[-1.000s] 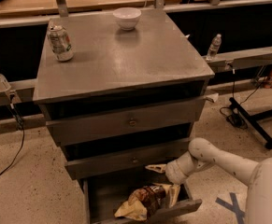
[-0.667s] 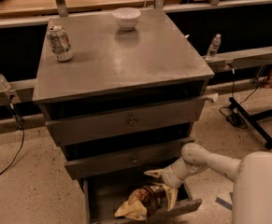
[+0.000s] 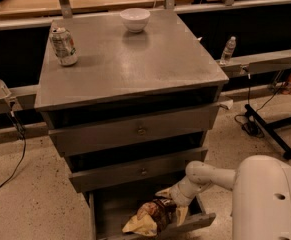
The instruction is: Pick brown chip bag from bottom drawer and place on counter
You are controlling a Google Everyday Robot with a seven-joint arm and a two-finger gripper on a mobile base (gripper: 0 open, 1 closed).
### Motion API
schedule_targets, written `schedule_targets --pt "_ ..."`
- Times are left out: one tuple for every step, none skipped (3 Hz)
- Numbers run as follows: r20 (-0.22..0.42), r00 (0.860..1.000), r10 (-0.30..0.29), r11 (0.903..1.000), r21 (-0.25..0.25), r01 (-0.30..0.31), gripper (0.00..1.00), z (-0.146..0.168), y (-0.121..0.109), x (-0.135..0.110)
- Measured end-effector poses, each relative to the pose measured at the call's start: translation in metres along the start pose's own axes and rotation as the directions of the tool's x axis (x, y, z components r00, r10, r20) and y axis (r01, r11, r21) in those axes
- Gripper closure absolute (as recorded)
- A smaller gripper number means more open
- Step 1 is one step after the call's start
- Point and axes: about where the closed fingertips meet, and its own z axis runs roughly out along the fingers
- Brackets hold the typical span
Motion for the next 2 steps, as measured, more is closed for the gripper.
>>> schedule_targets --pt "-0.030 0.998 -0.052 0.9977 0.042 0.054 0.12 0.017 -0.007 0.017" --pt "-0.029 0.995 -0.100 0.9901 0.096 0.102 0.12 0.022 -0.018 0.031"
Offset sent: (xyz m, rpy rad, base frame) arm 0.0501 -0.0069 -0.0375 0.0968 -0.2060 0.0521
